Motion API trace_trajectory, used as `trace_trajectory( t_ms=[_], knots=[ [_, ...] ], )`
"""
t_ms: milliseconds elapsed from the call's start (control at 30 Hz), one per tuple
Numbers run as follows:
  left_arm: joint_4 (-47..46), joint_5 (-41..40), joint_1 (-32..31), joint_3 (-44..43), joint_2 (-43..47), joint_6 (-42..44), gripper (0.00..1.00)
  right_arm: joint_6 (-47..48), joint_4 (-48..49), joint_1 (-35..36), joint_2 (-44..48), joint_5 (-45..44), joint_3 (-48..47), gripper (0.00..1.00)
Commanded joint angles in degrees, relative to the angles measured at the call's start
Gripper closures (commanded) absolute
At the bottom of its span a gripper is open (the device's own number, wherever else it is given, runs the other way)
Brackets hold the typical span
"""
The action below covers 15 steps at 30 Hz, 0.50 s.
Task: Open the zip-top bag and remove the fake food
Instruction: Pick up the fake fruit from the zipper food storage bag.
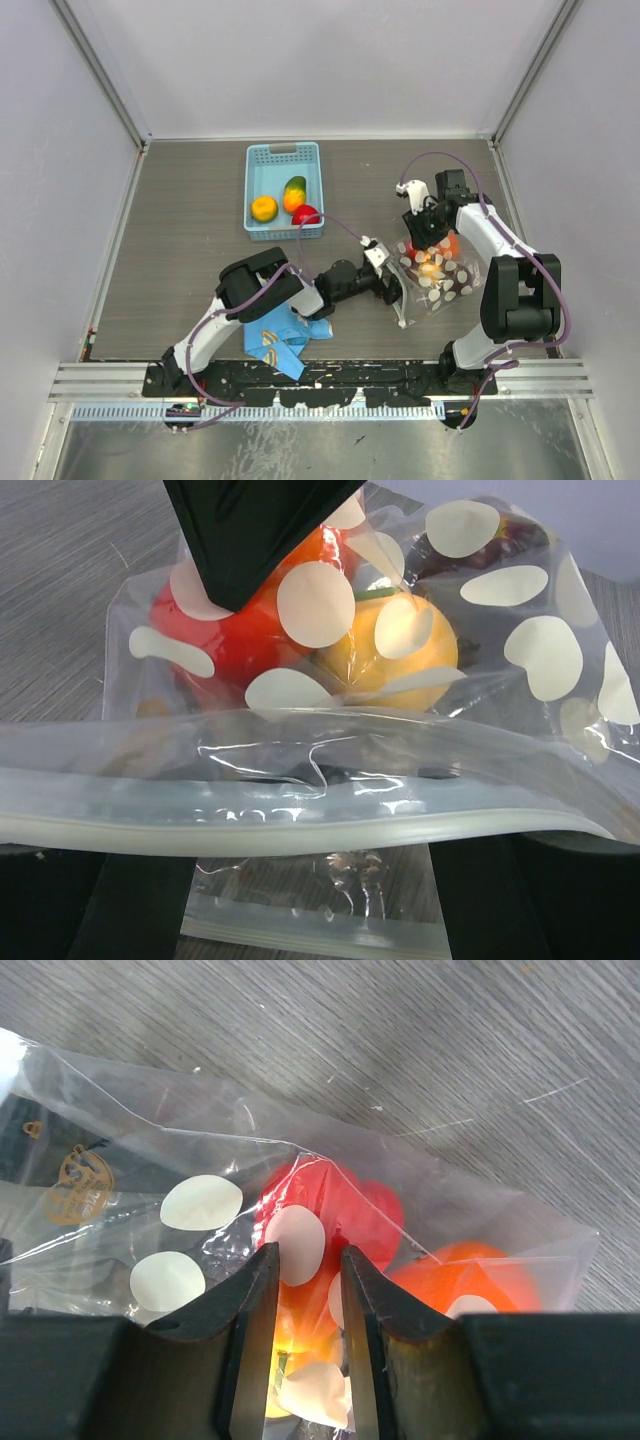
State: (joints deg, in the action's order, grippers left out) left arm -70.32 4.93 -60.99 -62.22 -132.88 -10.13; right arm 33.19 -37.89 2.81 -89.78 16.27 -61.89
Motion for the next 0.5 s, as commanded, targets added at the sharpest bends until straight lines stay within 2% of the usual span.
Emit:
trace_trajectory(
  t_ms=[0, 467],
  knots=[
    [-0.60, -0.75, 0.34, -2.26, -0.11, -0.41, 0.15, 0.64, -6.36, 0.26, -2.12, 5.02, 0.48, 0.65],
    [13.27, -3.55, 0.35, -8.02, 0.03, -1.83, 0.24, 2.41, -8.74, -0.96, -4.17, 6.88, 0.47, 0.68]
  ],
)
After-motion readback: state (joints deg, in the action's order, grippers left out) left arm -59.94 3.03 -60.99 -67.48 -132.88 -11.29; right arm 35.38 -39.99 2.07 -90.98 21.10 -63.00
